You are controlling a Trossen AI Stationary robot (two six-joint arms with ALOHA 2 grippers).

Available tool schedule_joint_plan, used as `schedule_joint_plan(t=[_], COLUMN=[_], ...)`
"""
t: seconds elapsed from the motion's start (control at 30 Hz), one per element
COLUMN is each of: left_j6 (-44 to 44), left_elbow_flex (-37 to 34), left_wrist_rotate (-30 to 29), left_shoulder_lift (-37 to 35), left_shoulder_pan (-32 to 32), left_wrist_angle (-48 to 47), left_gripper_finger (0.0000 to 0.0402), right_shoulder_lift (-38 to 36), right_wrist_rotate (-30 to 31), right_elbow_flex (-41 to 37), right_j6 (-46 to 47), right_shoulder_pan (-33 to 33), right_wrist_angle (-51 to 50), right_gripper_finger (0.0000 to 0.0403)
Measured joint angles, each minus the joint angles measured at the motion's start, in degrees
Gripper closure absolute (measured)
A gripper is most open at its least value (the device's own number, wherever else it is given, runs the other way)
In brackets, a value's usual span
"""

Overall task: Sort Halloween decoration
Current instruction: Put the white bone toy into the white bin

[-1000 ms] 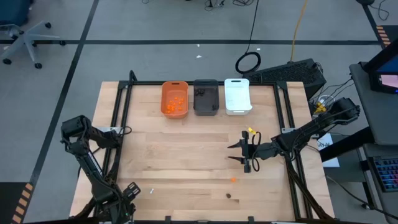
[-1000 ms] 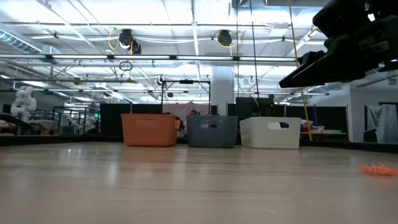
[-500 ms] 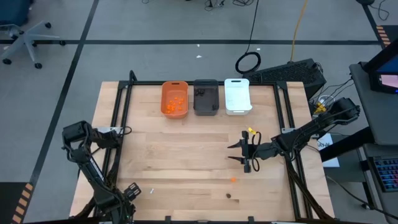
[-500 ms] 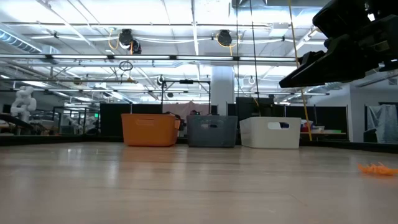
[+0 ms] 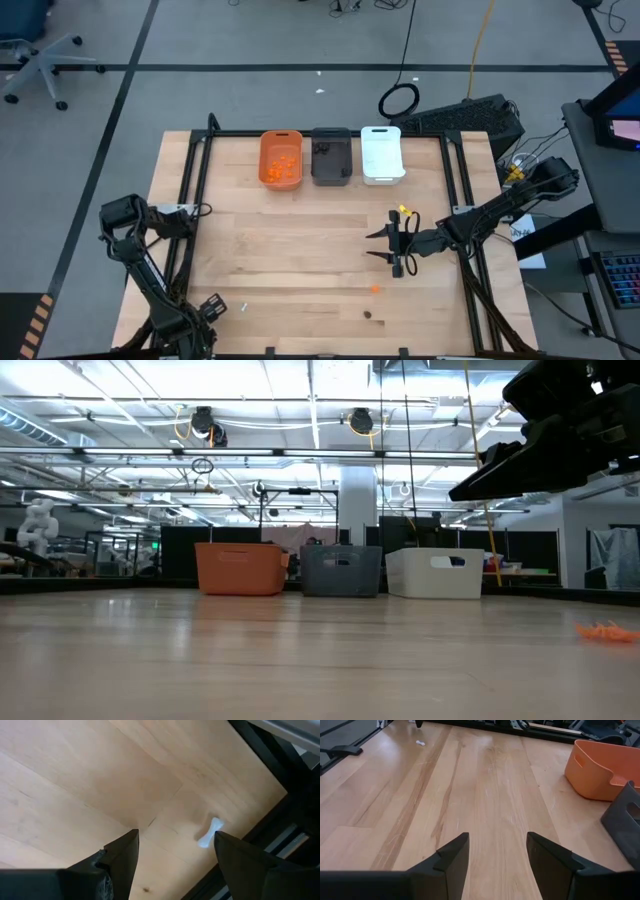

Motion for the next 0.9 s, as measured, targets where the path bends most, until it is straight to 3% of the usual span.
schedule_joint_plan(t=[0.3,0.9], left_j6=[3.3,6.6], left_elbow_flex=[0.0,0.0], left_wrist_rotate=[2.8,10.4], left_shoulder_lift=[-0.4,-0.5], left_shoulder_pan=[0.8,2.4], left_wrist_angle=[-3.5,-1.0], left_gripper_finger=[0.0157,0.0261], right_shoulder_lift=[0.0,0.0], right_wrist_rotate=[0.0,0.0], right_elbow_flex=[0.0,0.0], right_j6=[0.0,-0.2], right_shoulder_pan=[0.0,0.0], right_wrist_angle=[0.0,0.1], right_gripper_finger=[0.0220,0.0220])
